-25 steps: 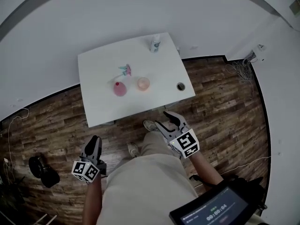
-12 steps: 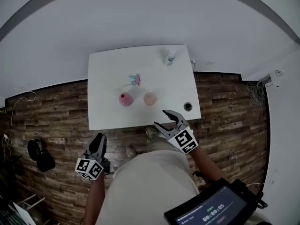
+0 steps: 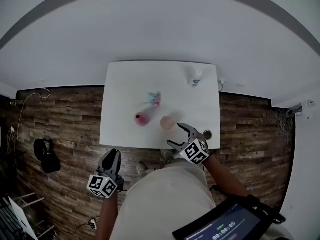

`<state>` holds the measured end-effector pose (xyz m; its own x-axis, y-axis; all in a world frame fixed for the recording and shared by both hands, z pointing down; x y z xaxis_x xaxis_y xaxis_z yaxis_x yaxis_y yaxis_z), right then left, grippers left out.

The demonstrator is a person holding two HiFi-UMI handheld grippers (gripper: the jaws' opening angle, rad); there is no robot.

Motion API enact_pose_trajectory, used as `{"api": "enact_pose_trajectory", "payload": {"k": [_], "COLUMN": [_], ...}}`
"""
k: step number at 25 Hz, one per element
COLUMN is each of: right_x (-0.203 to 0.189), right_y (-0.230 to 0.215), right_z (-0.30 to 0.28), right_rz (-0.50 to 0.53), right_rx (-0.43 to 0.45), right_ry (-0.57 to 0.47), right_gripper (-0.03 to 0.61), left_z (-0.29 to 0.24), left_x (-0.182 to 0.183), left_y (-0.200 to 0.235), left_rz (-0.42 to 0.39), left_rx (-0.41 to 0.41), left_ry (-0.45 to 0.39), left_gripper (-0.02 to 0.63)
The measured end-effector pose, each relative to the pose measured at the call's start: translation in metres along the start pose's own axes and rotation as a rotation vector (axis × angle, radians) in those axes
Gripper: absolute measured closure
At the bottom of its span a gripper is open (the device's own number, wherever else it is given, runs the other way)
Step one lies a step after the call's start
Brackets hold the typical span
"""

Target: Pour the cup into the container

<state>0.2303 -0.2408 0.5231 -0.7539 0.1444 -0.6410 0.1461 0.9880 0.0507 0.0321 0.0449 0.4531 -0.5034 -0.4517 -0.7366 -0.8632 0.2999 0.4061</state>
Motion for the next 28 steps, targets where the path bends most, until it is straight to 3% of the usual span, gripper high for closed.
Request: {"api": "enact_pose_trajectory", "payload": {"k": [13,28], "right_x": [-0.036,-0.055], "right_y": [-0.041,-0.051], "right_z": [-0.078,-0.132], "right_rz": [0.186,0.214], "right_rx": [0.076,0.168], "right_ry": [0.117,0.149], "right_gripper": [0.216,0.204], "left_z": [-0.029,-0.050], "left_x": [0.000,0.003], "left_y": [-0.031,-0.038], "left_rz": [0.019,0.008], "left_rx": [0.079,0.106], "left_ry": [0.015,0.075], "left_gripper": [0.549,0.549]}}
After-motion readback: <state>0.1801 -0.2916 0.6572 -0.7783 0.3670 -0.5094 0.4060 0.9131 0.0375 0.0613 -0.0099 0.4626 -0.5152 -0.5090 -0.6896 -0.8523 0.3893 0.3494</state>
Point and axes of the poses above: the fingertips, and each gripper's own axes: z backward along the fingers, y to its left, x out of its top, the point moved 9 cm from there along z, backward along the fingers, and after that the axes turned 13 degrees about y, right-handed, at the moved point
